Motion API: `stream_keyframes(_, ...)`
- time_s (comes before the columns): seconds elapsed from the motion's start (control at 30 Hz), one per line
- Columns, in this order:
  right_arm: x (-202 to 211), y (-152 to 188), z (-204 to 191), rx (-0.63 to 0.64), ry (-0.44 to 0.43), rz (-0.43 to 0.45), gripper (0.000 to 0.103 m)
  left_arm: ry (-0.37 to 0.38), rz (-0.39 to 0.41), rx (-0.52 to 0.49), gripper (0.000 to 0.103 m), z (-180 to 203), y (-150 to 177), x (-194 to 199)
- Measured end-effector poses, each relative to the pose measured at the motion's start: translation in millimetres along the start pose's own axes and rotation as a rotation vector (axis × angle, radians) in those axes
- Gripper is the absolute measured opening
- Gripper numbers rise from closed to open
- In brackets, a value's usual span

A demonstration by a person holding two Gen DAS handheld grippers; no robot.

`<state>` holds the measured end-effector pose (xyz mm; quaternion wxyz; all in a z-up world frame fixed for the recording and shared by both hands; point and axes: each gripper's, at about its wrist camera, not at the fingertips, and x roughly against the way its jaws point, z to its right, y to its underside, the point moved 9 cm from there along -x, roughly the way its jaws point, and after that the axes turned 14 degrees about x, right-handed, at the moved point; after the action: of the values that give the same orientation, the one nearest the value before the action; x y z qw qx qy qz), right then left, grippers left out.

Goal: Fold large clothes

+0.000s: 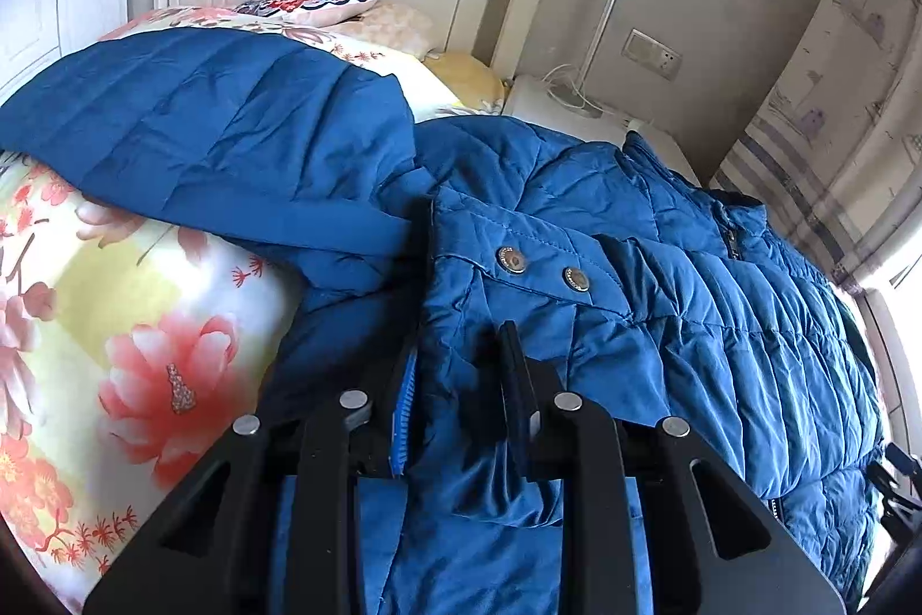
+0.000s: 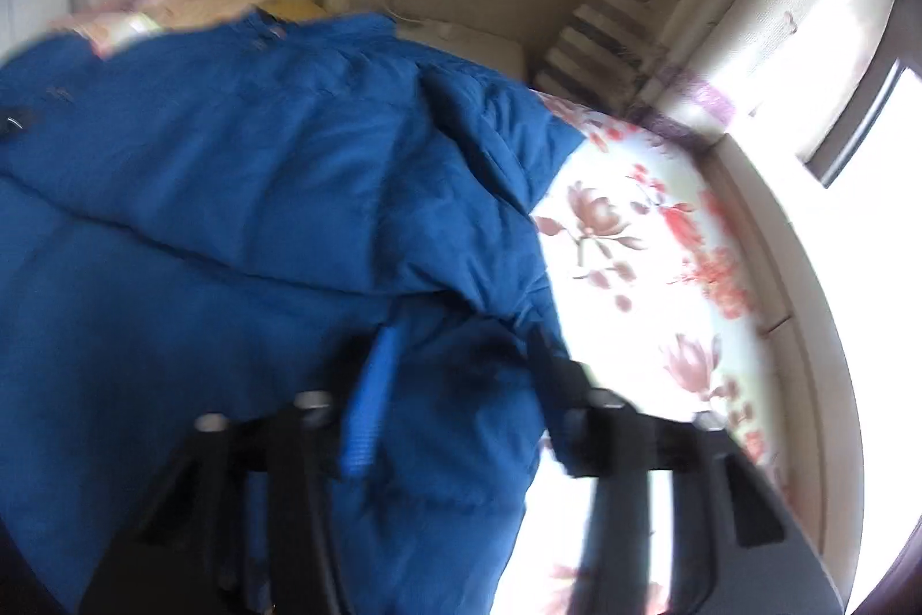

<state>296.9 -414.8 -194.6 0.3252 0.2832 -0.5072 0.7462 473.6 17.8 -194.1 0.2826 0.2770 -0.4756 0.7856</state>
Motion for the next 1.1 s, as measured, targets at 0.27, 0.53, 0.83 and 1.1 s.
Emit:
stream_keyframes(0.27, 2, -86, 22, -0.190, -0.170, 0.202, 0.053, -0.010, 0.010, 0.005, 0.024, -2, -1, 1)
stream_keyframes(0.53, -62, -80, 6, -0.235, -0.153, -0.027, 0.056, -0.006, -0.014, 0.018, 0.025, -3, 0, -3)
stream_keyframes(0.83, -114, -113, 25, -0.240, -0.129, -0.062, 0.075, 0.015, -0.031, 0.047, 0.027, -5, -1, -6)
stream_keyframes(1.1, -4, -118, -66, -0.071, -0.177, 0.119, 0.077, 0.061, -0.017, 0.109, 0.032, -11, -5, 1)
